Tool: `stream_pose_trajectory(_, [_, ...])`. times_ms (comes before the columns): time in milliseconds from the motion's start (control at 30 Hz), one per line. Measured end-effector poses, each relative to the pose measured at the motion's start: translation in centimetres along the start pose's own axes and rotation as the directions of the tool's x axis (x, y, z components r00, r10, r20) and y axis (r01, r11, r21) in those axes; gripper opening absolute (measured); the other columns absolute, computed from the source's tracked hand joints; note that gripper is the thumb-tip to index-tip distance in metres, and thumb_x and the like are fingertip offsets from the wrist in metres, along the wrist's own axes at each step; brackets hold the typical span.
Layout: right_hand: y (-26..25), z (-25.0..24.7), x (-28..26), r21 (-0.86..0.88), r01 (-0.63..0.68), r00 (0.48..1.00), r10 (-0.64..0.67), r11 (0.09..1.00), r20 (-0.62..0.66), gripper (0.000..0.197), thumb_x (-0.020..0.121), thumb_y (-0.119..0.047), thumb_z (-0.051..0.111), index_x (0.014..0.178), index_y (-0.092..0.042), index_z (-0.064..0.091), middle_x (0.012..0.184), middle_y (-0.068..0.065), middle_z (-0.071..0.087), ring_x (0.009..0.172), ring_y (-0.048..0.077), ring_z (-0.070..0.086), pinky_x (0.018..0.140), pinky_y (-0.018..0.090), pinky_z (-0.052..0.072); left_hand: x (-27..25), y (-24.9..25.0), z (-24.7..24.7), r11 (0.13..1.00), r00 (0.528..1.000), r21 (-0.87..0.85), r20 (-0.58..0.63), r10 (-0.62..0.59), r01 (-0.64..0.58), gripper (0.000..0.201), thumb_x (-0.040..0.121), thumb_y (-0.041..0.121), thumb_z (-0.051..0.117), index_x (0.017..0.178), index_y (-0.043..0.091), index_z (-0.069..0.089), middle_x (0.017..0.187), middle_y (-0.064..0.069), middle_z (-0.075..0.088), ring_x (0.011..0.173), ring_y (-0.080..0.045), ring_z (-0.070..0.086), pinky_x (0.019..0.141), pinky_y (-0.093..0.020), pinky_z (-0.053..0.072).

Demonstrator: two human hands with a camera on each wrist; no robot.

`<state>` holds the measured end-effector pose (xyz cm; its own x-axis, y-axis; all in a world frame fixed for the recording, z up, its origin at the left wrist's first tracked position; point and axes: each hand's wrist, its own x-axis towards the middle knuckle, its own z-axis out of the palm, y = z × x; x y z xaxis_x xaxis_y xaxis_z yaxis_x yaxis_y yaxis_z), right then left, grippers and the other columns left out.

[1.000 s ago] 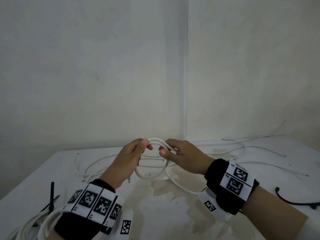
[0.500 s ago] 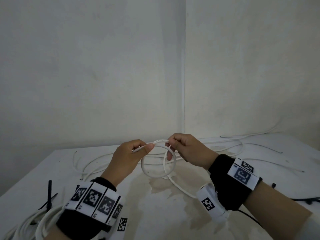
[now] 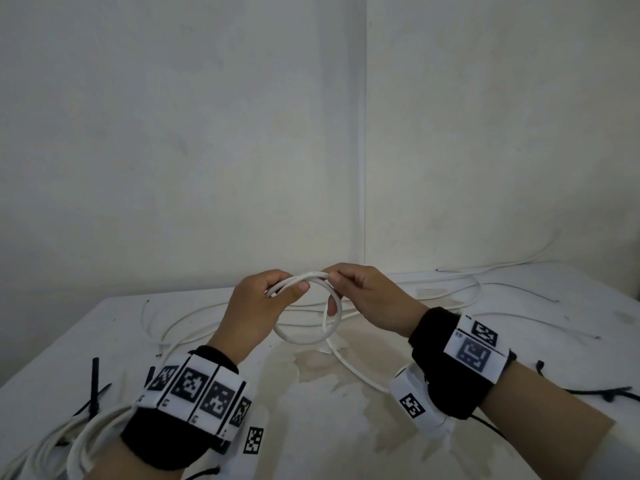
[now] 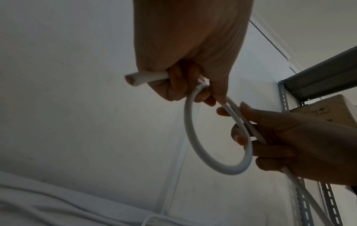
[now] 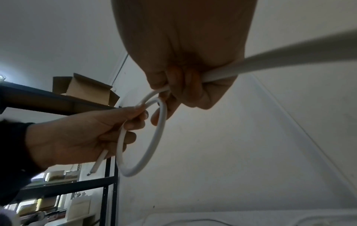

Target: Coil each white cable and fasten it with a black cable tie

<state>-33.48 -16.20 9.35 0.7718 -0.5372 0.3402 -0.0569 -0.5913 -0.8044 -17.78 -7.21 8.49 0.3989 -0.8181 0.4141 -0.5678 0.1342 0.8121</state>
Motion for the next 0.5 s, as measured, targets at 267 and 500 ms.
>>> stream_pose_trajectory(267, [-0.5, -0.3, -0.2, 0.064, -0.024, 0.999, 0.027, 0.998, -0.045, 0.021, 0.096, -0.003, 0.042, 0.096, 0.0, 0.062, 0.074, 0.003, 0.062, 0.051, -0.011, 0.052, 0.055, 0.005, 0.039, -0.7, 1.1, -0.1, 0.992, 0.995, -0.087, 0.024, -0.094, 0.096, 0.019, 0.089, 0.025, 0.059, 0.076, 0.016, 0.069, 0.055, 0.013, 0.057, 0.04, 0.006, 0.046, 0.045, -0.007, 0.034])
stream_pose_trajectory(500, [-0.7, -0.3, -0.1, 0.087, -0.07, 0.995, 0.076, 0.994, -0.07, 0.026, 0.097, -0.007, 0.041, 0.089, 0.001, 0.065, 0.077, -0.003, 0.062, 0.05, -0.011, 0.052, 0.051, 0.004, 0.039, -0.4, 0.3, 0.2, 0.994, 0.99, -0.06, -0.107, -0.096, 0.09, 0.027, 0.079, 0.034, 0.069, 0.062, 0.013, 0.066, 0.049, 0.016, 0.058, 0.052, 0.003, 0.05, 0.05, -0.005, 0.035])
